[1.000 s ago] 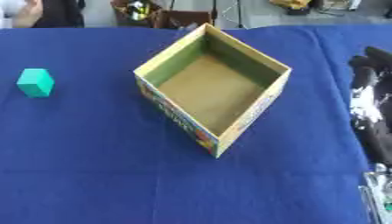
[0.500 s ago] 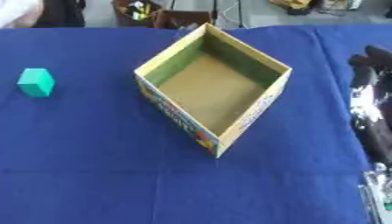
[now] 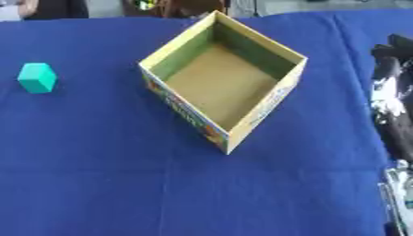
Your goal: Pick up objects on the table and place them in the box.
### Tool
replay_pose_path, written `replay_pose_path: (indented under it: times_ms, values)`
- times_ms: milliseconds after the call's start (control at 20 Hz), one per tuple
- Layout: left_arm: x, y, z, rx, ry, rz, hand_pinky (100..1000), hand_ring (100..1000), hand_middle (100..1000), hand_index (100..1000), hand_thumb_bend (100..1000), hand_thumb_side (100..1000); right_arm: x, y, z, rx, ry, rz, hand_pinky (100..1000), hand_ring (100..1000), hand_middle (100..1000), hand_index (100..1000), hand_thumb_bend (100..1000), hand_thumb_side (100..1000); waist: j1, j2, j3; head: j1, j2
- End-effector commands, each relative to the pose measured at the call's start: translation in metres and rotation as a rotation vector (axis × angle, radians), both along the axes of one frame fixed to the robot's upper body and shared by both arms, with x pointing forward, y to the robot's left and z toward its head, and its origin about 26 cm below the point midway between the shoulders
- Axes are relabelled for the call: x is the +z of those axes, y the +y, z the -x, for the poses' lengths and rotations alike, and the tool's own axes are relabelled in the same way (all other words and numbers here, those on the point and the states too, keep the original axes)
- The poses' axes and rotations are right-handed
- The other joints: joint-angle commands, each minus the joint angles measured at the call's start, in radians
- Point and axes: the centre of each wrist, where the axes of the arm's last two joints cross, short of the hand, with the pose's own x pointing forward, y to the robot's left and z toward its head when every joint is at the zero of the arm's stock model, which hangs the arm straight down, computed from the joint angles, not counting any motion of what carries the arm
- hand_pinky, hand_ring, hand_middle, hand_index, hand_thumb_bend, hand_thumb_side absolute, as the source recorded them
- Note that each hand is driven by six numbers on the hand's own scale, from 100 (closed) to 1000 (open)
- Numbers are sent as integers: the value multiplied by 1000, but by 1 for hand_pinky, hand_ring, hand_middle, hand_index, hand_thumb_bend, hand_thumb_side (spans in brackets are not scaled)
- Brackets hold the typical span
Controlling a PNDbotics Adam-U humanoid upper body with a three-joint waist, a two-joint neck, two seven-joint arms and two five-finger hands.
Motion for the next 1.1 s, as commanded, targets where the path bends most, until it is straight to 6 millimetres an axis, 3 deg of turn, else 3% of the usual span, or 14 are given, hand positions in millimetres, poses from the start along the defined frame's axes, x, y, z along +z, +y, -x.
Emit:
replay_pose_path:
  times_ms: [50,400,700,950,1100]
  values:
    - [25,6,1,34,3,-153,686,771,839,963,276,1000,7,-3,3,5,-24,39,847,826,647,827,100,582,3,-14,-6,5,-3]
    - [57,15,1,99,55,-442,714,791,845,963,257,1000,5,-3,4,8,-18,57,847,826,647,827,100,587,4,-12,-15,-2,-19]
    - [74,32,-12,184,141,-651,745,820,873,987,243,1000,3,-1,4,13,-14,60,848,826,646,827,100,589,-2,-11,-20,11,-23]
    - [94,47,-27,244,204,-824,795,866,914,1000,326,1000,2,0,4,20,-9,64,849,825,645,827,100,591,-2,-7,-24,23,-36]
    - [109,56,-34,261,231,-875,803,874,925,1000,435,1000,1,1,4,23,-3,60,850,826,645,827,100,592,-6,-7,-26,35,-35]
